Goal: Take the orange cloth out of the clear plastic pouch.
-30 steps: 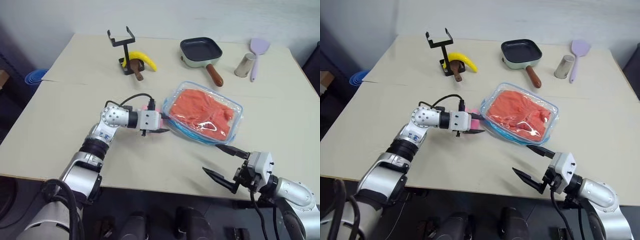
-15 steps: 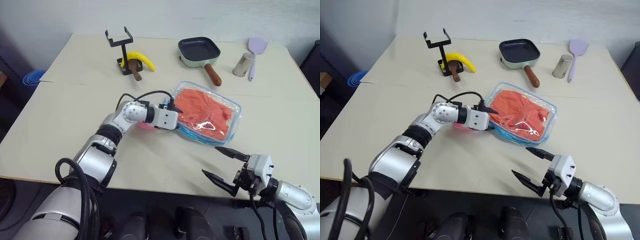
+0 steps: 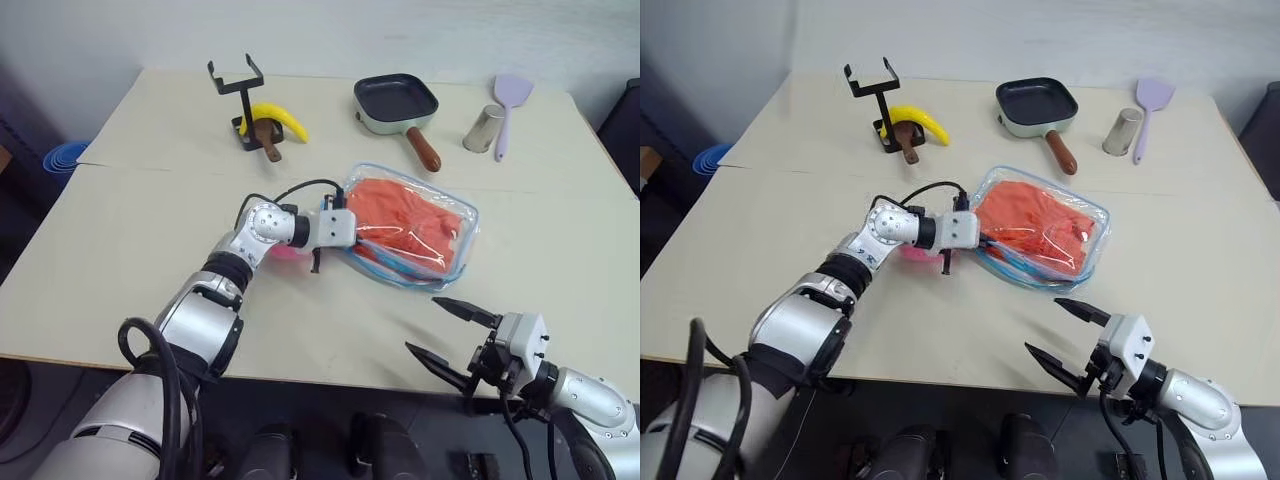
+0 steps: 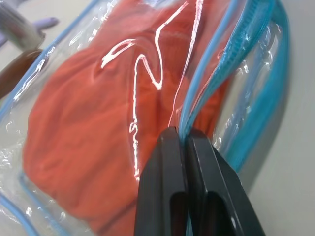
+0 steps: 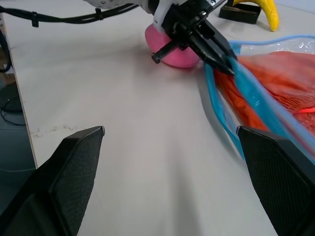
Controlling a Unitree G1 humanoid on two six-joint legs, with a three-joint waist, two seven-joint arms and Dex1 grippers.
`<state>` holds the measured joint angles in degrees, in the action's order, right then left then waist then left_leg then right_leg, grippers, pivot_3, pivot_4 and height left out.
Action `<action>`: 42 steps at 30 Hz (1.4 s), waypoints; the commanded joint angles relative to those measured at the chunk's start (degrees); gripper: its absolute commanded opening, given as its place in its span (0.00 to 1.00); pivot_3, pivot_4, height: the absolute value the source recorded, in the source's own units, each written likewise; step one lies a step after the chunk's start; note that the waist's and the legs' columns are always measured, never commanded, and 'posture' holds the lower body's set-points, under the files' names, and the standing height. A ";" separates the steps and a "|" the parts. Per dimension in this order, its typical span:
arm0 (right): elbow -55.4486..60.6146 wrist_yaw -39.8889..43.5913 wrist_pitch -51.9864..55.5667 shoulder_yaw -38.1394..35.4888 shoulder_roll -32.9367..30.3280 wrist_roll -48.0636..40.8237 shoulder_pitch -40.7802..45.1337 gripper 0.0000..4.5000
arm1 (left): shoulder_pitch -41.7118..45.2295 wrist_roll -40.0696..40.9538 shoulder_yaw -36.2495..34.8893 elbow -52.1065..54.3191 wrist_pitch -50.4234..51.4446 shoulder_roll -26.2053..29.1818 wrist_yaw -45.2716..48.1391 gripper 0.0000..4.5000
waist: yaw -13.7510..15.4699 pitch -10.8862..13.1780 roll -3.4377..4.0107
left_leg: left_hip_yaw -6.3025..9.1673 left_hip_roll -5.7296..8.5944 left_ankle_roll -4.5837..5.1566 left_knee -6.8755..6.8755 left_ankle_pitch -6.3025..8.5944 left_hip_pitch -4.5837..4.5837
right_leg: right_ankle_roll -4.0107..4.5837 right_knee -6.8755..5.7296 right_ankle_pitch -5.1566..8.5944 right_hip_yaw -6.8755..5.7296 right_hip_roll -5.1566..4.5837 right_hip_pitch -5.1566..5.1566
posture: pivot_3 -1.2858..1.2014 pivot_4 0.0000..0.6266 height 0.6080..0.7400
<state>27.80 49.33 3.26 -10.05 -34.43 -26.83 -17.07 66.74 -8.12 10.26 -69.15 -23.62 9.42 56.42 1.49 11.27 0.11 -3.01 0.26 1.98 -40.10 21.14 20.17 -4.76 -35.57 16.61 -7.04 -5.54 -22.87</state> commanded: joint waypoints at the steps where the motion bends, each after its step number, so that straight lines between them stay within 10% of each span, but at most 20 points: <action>1: 4.66 -0.75 4.19 1.01 -1.28 -2.47 1.25 1.00 | -2.00 10.11 -4.69 10.09 20.04 -1.36 10.96 0.01 | -0.06 0.00 0.00 | 0.00 0.00 0.00 0.00 0.00 0.01 | 0.00 0.00 0.00 -0.06 0.00 0.00 | 0.52 0.24 1.00; 12: -2.36 -16.79 17.63 12.88 4.95 8.92 22.16 1.00 | -12.23 16.24 -2.48 50.64 64.92 -3.24 -0.85 0.01 | -0.15 -0.01 0.00 | 0.15 -0.03 -0.02 -0.10 -0.01 0.02 | 0.00 -0.05 0.00 0.53 -0.22 0.00 | 0.52 0.24 1.00; 35: -20.63 -19.97 17.62 24.53 3.54 33.99 38.33 1.00 | -14.06 19.89 0.02 53.94 65.97 -1.55 -4.50 0.01 | -0.72 -0.02 -0.01 | -0.34 -0.08 -0.14 -0.07 -0.06 0.22 | 0.01 -0.32 0.00 0.96 -0.11 -0.61 | 0.52 0.24 1.00; 42: -26.61 -23.87 26.82 16.51 12.22 26.92 40.96 0.58 | -12.82 20.58 -0.64 51.88 65.50 -1.12 -4.60 0.00 | -1.34 -0.04 -0.03 | -0.35 -0.08 -0.20 -0.08 -0.14 0.13 | 0.02 -0.43 -0.01 1.03 -0.16 -0.57 | 0.52 0.24 1.00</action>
<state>4.00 28.27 26.05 10.99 -23.12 1.83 24.05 52.63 11.01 10.03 -17.51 42.42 8.65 51.47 0.15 11.23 0.08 -3.36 0.17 1.78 -40.18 21.00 20.30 -4.73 -36.01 16.60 -6.01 -5.71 -23.44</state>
